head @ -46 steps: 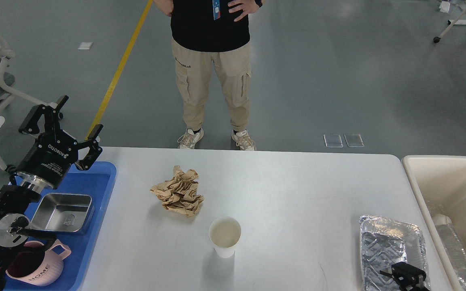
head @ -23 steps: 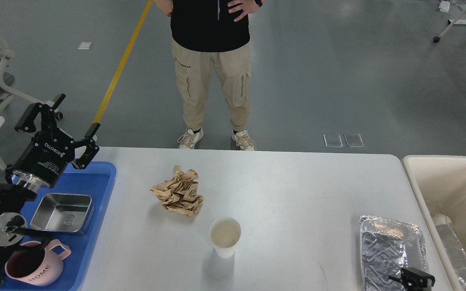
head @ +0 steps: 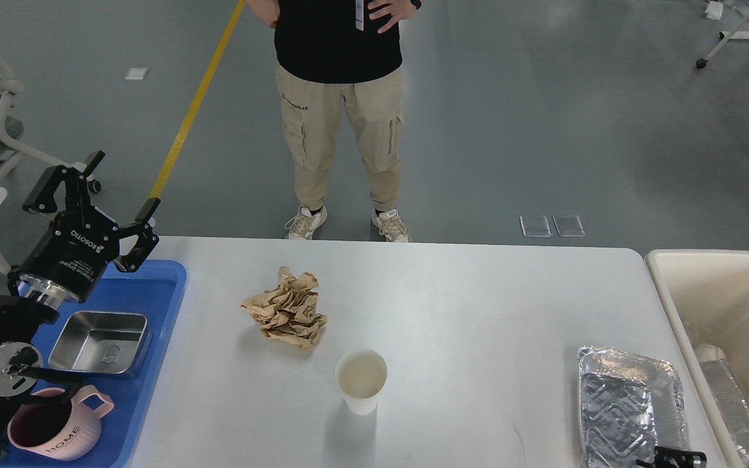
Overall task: Tidy desktop
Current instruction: 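Grasp the foil tray edge with the right gripper and lift it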
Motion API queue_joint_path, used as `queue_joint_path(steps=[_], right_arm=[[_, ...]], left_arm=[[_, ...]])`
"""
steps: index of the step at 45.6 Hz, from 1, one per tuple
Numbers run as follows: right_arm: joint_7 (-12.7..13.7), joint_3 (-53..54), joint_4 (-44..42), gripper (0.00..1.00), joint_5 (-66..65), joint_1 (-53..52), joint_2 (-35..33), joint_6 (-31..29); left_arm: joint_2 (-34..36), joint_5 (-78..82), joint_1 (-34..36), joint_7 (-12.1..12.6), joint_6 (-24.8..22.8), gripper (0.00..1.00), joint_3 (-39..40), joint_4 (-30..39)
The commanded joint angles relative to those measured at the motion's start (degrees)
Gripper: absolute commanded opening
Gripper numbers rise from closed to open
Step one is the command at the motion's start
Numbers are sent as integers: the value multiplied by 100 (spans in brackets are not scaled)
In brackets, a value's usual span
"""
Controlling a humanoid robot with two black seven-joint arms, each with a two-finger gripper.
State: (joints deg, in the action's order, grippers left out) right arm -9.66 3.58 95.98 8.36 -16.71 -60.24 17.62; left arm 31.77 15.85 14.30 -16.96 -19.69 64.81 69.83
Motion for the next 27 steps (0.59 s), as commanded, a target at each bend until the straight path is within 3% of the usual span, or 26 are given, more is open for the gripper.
queue_joint_path(steps=[1,20,27], right_arm=[[-1,11,-18,29,-1,1,65,-48],[-10,116,-290,23,-1,-25,215,-48],[-10,107,-422,12,-9,-8,329,-57]], left_arm=[[30,32,-15,0,0,97,-3,4],[127,41,-50,-9,-44,97,-3,4],[145,50,-59,-18,-79,97,-3,4]])
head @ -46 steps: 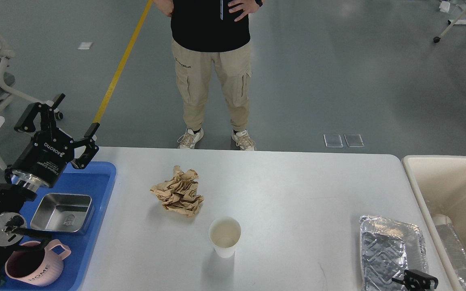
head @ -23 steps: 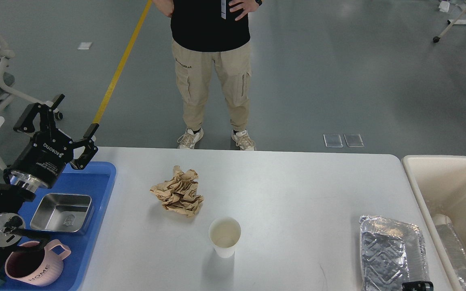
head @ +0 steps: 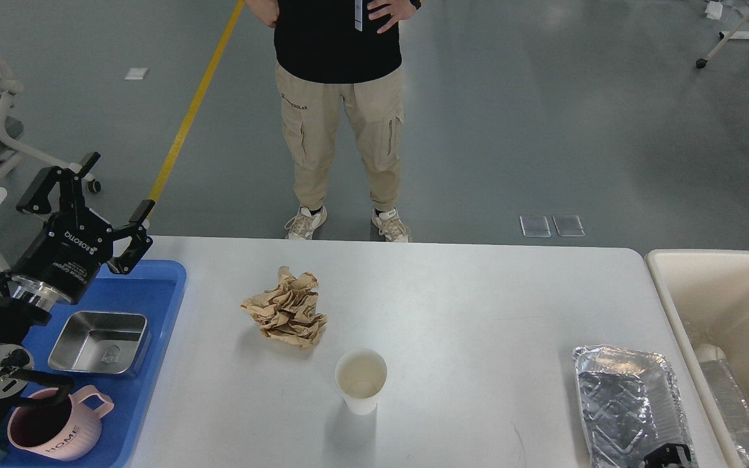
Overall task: Tidy desktop
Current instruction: 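Grasp the foil tray edge with the right gripper and lift it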
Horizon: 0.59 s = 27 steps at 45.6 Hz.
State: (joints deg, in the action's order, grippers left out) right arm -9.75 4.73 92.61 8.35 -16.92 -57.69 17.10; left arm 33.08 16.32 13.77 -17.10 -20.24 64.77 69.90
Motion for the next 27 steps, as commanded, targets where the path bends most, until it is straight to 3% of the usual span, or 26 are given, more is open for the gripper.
queue_joint_path(steps=[1,10,13,27], right_arm=[[-1,-16,-94,10,-9,14,73,-13],[-10,-42,-94,6,-88,-4,65,-40],[-18,-78,-68,0,-140,-21,38,-75],[-18,-95,99,0,-667,-65,-515,-602]], left_arm=[[14,3,-6,-4,-24,97,0,-2],[32,3,3,-4,-24,97,0,-2],[58,11,3,-4,-24,97,0,-2],[102,11,3,-4,-68,97,0,-2]])
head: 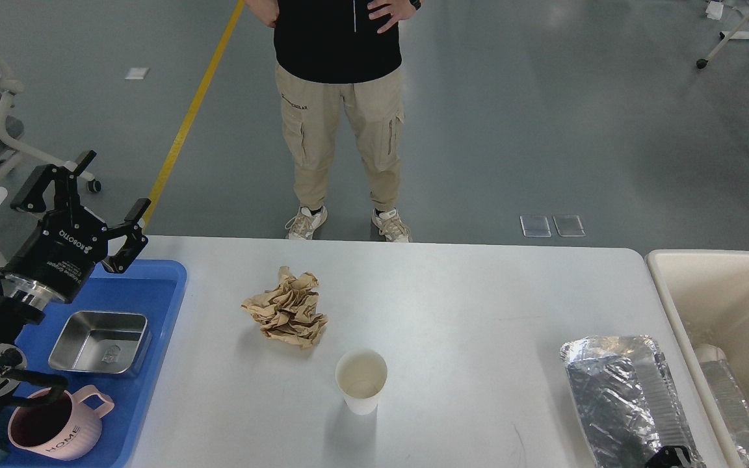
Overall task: Tidy desktop
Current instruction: 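Grasp the foil tray edge with the right gripper and lift it, then carry the foil tray toward the table center and set it down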
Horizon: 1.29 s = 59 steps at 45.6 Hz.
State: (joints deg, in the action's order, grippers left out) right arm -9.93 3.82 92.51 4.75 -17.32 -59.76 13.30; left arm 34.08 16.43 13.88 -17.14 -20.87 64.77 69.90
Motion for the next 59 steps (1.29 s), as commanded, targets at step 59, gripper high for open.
queue_joint_path(steps=[59], right_arm=[[-484,22,-1200,0,-7295,-3242,-968,-3527]], left_arm=[[186,782,62,-9,-338,97,9,15]])
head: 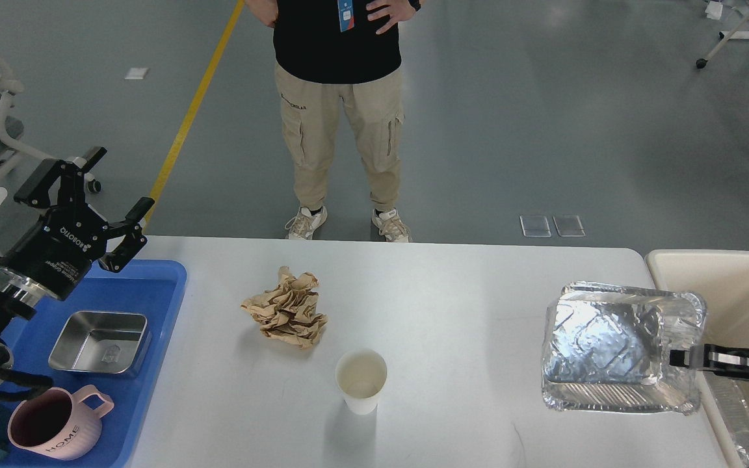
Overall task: Tidy desktop
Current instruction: 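Carry the foil tray toward the table center and set it down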
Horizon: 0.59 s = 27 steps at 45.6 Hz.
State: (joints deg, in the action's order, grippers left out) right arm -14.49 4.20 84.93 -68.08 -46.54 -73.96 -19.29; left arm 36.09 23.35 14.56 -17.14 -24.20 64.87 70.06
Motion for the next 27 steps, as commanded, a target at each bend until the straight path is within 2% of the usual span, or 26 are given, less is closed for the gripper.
queue_joint_path(steps=[1,7,18,27], right_arm=[[-45,-24,-512,0,-13,-364,557,-268],[-98,-77,-978,0,14,-487,1172,-338],[-89,-279,-1865,0,5,-531,2016,-961],[-89,-561,-2647,0,119,-1093,2728,-1173]], left_arm=[[-23,99,-15,-9,-6,97,0,-1],[-32,99,-41,-9,3,97,0,8],[-5,108,-50,-9,3,97,0,-1],[-58,389,-50,-35,3,97,8,-10]])
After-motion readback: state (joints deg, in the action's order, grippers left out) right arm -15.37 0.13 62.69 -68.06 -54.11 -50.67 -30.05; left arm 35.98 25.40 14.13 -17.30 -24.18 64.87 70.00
